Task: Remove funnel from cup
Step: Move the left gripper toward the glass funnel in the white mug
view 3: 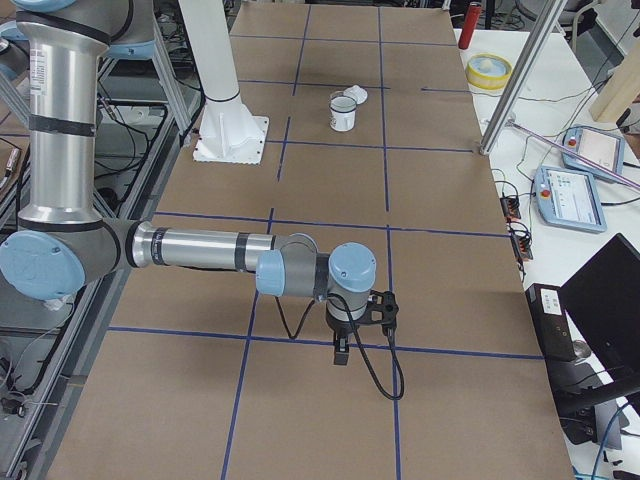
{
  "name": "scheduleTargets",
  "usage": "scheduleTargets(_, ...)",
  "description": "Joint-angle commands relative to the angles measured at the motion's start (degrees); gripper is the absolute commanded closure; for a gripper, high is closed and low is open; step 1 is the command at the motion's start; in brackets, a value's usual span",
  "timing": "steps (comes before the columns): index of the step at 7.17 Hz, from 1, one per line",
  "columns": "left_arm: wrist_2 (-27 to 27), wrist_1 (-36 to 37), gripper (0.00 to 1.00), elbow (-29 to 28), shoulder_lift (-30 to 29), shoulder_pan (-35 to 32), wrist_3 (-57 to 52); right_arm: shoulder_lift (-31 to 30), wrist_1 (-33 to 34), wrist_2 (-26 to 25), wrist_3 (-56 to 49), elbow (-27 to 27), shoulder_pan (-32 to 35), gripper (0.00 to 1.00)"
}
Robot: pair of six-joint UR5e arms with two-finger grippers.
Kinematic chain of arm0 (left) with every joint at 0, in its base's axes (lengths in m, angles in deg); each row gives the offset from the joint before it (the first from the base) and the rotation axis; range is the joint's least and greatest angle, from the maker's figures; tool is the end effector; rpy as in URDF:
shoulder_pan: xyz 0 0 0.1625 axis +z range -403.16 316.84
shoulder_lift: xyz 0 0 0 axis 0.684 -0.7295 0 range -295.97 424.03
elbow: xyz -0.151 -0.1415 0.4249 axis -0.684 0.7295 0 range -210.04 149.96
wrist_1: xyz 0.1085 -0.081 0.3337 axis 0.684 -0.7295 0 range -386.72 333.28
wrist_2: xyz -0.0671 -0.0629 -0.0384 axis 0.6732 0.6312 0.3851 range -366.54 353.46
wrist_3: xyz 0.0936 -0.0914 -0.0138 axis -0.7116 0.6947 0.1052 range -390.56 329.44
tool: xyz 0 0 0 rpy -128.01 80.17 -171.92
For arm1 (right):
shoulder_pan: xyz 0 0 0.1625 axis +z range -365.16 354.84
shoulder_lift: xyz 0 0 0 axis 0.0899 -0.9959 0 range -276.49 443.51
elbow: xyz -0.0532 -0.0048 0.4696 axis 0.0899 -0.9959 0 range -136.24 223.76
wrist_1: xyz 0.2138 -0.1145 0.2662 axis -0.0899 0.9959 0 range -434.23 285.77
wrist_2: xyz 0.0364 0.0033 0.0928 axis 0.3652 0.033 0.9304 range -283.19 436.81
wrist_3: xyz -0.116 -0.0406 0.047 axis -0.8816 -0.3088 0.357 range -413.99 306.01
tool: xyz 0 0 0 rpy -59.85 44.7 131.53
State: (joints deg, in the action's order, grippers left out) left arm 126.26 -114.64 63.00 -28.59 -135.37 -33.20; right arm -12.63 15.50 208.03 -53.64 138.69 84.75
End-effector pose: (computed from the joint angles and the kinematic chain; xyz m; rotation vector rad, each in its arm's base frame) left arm -0.0616 -0.4580 0.6918 0.0912 0.7436 0.0304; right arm 0.0459 -0.3821 0.7401 -0.0187 -0.7195 0.0103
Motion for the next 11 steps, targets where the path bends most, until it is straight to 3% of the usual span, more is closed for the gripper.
scheduleTargets(1, -0.2, 5.0, 0.0, 12.3, -0.2, 2.4, 7.3, 0.1, 0.0, 0.0, 0.0, 0.0, 0.0, 0.0)
scheduleTargets(3, 0.0, 7.8, 0.0, 24.5, -1.5, 13.0, 20.7, 0.0, 0.0, 0.0, 0.0, 0.0, 0.0, 0.0)
scheduleTargets(5, -0.3, 7.9, 0.0, 28.9, -8.5, 22.7, 31.8, 0.0, 0.0, 0.0, 0.0, 0.0, 0.0, 0.0)
scheduleTargets(7, -4.2, 7.9, 0.0, 26.7, -17.5, 32.3, 39.0, 0.0, 0.0, 0.0, 0.0, 0.0, 0.0, 0.0)
scheduleTargets(8, -11.1, 7.9, 0.0, 26.1, -20.8, 38.8, 43.0, 0.0, 0.0, 0.0, 0.0, 0.0, 0.0, 0.0)
scheduleTargets(11, -13.6, 7.4, 0.0, 20.0, -26.7, 45.4, 44.0, 0.0, 0.0, 0.0, 0.0, 0.0, 0.0, 0.0)
